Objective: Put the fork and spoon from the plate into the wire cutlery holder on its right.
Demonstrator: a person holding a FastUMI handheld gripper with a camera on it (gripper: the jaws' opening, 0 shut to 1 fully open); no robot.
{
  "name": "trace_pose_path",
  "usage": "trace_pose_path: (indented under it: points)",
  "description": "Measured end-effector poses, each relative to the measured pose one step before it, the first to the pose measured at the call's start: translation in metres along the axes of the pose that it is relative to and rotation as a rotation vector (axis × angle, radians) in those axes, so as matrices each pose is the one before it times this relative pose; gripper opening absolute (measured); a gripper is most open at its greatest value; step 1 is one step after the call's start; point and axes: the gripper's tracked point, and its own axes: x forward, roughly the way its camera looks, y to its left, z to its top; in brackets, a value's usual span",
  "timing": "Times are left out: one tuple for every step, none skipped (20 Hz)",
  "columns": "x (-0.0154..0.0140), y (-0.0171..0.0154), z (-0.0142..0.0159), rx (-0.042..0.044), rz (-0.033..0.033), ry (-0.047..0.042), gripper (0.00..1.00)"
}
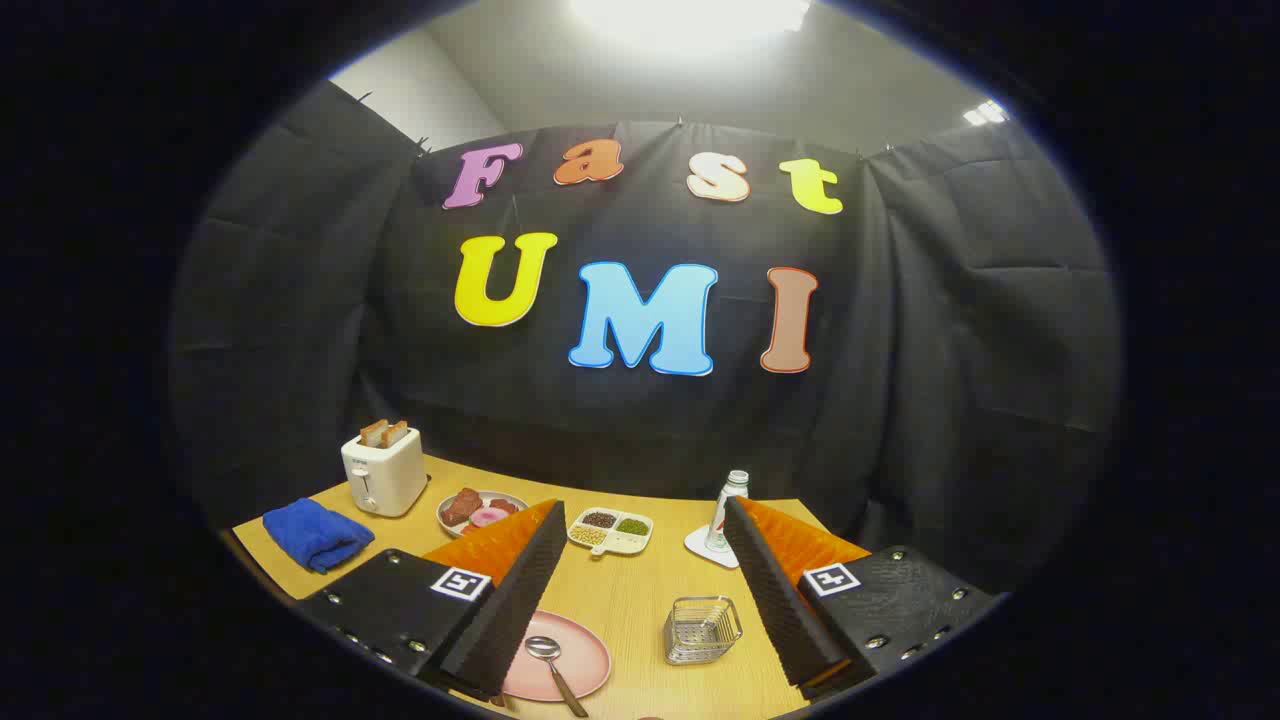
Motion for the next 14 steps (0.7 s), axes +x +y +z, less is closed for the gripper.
trace_pose_path:
  points:
    - [0.00126, 0.00124, -0.00265, -0.00108, 0.00310, 0.00560, 0.98]
    - [0.00162, 0.00207, -0.00301, -0.00042, 0.00536, 0.01189, 0.98]
    - [-0.00029, 0.00231, -0.00539, 0.00241, 0.00748, 0.01169, 0.98]
    - [0.00027, 0.00164, -0.00235, 0.00174, 0.00304, 0.00784, 0.98]
    - [-0.00029, 0.00007, -0.00007, 0.00625, 0.00397, -0.00460, 0.98]
    - [0.00002, 0.00231, 0.00273, 0.00689, 0.00634, -0.00882, 0.98]
    - [0.00046, 0.00001, -0.00068, 0.00407, 0.00166, -0.00442, 0.98]
    - [0.00001, -0.00066, -0.00065, -0.00127, -0.00250, 0.00278, 0.98]
    - [0.00092, 0.00125, 0.00010, 0.00677, 0.00730, -0.00722, 0.98]
    - [0.00144, 0.00105, 0.00023, 0.00619, 0.00296, 0.00233, 0.98]
    - [0.00116, -0.00222, -0.00681, 0.00234, -0.00039, 0.01332, 0.98]
    - [0.00250, -0.00067, -0.00665, 0.00188, -0.00126, 0.02005, 0.98]
    - [0.00240, -0.00034, -0.01103, 0.00125, -0.00098, 0.03266, 0.98]
    - [0.00322, 0.00139, -0.01339, -0.00342, 0.00595, 0.04141, 0.98]
